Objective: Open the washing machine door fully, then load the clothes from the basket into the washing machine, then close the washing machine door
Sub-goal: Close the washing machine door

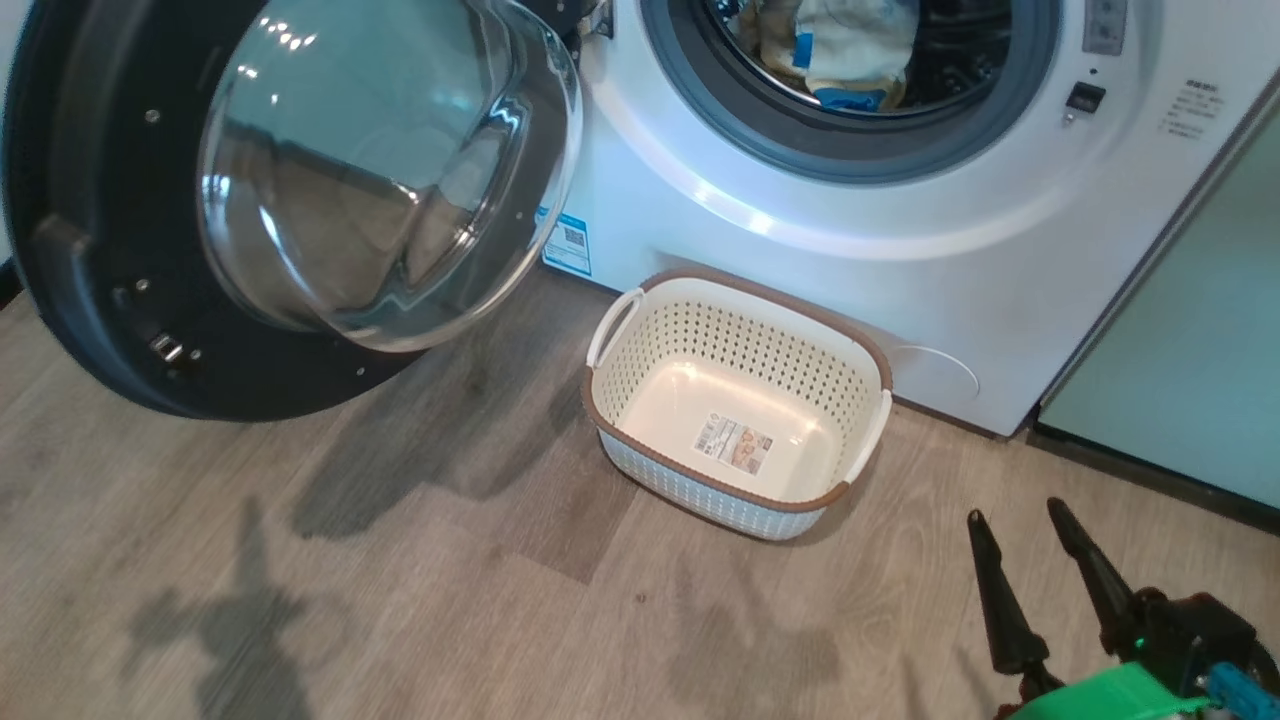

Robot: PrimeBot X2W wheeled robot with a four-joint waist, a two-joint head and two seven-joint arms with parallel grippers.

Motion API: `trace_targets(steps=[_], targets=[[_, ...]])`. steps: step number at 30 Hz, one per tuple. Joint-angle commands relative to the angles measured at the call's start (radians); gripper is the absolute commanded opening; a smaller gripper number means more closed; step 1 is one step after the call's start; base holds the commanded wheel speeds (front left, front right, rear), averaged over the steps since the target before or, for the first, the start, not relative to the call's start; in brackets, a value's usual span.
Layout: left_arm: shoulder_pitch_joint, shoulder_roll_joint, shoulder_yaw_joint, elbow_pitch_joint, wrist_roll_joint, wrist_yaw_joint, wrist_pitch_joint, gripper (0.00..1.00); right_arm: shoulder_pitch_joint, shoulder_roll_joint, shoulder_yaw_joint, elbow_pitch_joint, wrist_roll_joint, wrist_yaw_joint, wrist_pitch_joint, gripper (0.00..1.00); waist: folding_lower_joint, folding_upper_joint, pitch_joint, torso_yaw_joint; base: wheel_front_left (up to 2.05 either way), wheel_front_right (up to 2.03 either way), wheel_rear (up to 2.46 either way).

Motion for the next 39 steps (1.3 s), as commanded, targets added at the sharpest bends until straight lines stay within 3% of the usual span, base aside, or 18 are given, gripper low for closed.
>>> trace_targets(steps=[1, 25, 37, 39], targets=[[-0.017, 0.055, 0.013, -0.029, -0.004, -0.011, 0.012, 0.00, -0.053, -0.020, 0.021, -0.040, 0.006, -0.003, 0.000, 1.00, -0.0001, 0.0000, 0.008, -0.006, 0.00, 0.00, 0.00], [-0.026, 0.028, -0.016, -0.006, -0.011, -0.054, 0.068, 0.00, -0.080, -0.029, 0.014, -0.044, 0.008, -0.003, 0.003, 1.00, -0.0001, 0.0000, 0.051, -0.035, 0.00, 0.00, 0.00], [0.013, 0.008, -0.007, -0.047, -0.077, -0.076, 0.190, 0.00, -0.080, -0.028, 0.013, -0.048, 0.004, -0.003, 0.008, 1.00, -0.0001, 0.0000, 0.052, -0.023, 0.00, 0.00, 0.00], [0.037, -0.013, 0.012, -0.085, -0.126, -0.090, 0.247, 0.00, -0.081, -0.029, 0.014, -0.045, 0.006, -0.003, 0.008, 1.00, -0.0001, 0.0000, 0.053, -0.020, 0.00, 0.00, 0.00]])
